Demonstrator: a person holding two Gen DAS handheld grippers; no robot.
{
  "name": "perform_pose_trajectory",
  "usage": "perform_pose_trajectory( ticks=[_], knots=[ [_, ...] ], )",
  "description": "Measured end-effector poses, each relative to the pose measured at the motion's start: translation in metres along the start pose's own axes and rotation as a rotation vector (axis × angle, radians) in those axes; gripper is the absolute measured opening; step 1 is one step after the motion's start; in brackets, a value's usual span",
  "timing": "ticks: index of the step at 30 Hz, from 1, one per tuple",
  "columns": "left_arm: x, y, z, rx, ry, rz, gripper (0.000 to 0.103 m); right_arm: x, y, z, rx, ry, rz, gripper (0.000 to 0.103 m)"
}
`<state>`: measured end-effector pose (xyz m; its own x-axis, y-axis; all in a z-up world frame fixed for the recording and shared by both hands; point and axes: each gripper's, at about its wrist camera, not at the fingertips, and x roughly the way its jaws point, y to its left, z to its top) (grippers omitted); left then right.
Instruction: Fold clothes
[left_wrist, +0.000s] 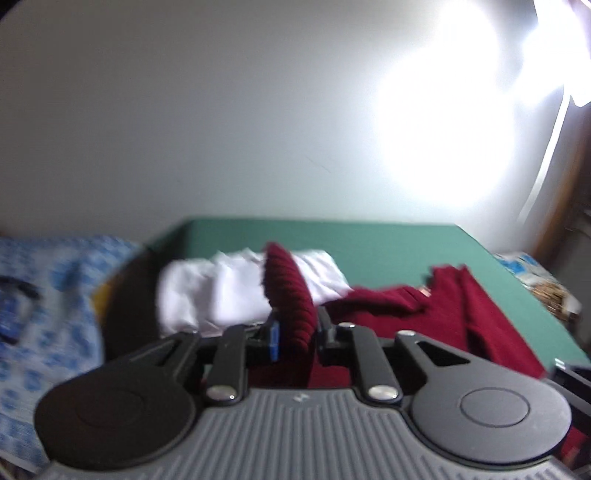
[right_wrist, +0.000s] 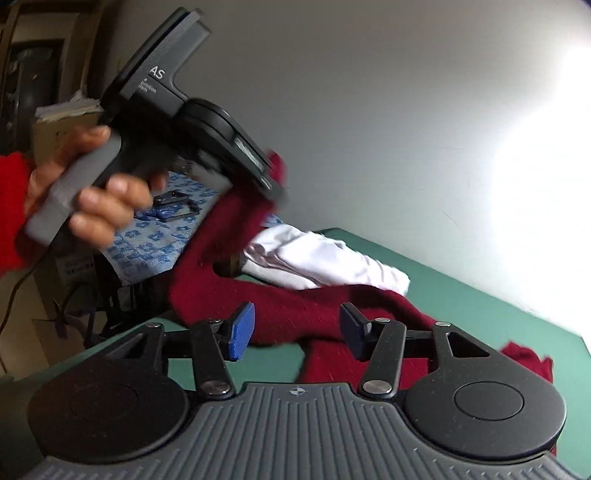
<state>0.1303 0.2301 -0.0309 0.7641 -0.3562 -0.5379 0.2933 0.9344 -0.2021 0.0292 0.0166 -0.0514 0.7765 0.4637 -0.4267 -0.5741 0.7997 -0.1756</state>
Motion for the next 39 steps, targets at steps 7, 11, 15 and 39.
perform_pose_trajectory(
  ticks=[7, 11, 15, 39],
  knots=[
    [0.03, -0.01, -0.046, 0.017, 0.166, -0.055, 0.03, 0.026, -0.047, -0.027, 0.28, 0.167, -0.092, 0.05],
    [0.0, 0.018, -0.071, -0.066, 0.146, -0.045, 0.068, 0.031, -0.062, -0.036, 0.343, 0.206, -0.092, 0.049],
    [-0.023, 0.03, -0.104, -0.051, 0.216, 0.044, 0.057, 0.047, -0.052, -0.037, 0.362, 0.219, 0.032, 0.04],
    [-0.015, -0.022, -0.153, 0.04, 0.206, 0.136, 0.101, 0.097, -0.034, -0.041, 0.542, 0.259, 0.073, 0.001]
  ],
)
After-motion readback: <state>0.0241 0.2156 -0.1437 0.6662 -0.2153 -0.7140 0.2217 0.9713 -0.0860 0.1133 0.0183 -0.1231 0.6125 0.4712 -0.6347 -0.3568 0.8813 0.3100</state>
